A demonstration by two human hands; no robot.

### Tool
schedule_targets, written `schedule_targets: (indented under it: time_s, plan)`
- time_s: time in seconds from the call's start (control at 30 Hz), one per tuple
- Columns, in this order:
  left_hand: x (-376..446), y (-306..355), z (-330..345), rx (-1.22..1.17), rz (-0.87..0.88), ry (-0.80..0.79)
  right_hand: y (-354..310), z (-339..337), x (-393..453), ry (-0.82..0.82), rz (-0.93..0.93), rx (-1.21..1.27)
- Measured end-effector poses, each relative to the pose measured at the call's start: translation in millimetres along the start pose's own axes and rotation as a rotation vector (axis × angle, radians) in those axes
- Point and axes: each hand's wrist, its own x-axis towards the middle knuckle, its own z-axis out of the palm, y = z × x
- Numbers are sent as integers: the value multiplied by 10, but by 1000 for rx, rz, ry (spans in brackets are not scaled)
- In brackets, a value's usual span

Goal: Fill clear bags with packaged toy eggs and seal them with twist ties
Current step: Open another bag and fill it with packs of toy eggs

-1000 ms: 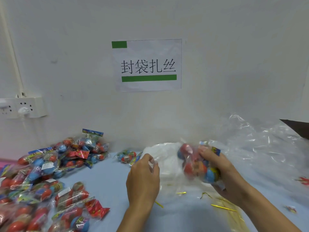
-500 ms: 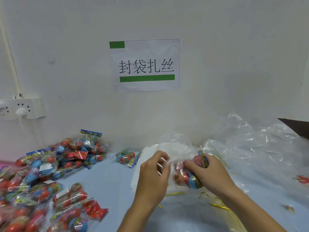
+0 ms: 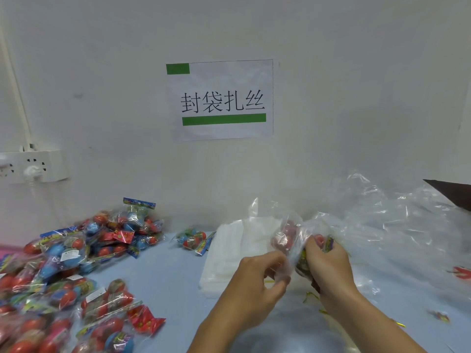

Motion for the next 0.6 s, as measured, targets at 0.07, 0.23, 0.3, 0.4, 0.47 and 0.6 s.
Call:
schedule_targets:
  time_s: [0.07, 0.23, 0.3, 0.4, 0.47, 0.6]
  plan:
    - [-3, 27, 6, 31, 1, -31, 12, 7, -1, -50, 22, 80]
    - [3, 75, -21, 55, -89, 29, -30, -65, 59, -27, 74, 268]
    - [19, 101, -37, -29, -111, 156, -45, -91, 89, -10, 68, 316]
    - [63, 66, -78, -140, -132, 467, -39, -102, 133, 1, 46, 297]
    - [79, 68, -128, -265, -206, 590, -23, -76, 140, -2, 25, 242]
    - [68, 65, -96, -573, -387, 346, -37, 27, -9, -85, -112, 99]
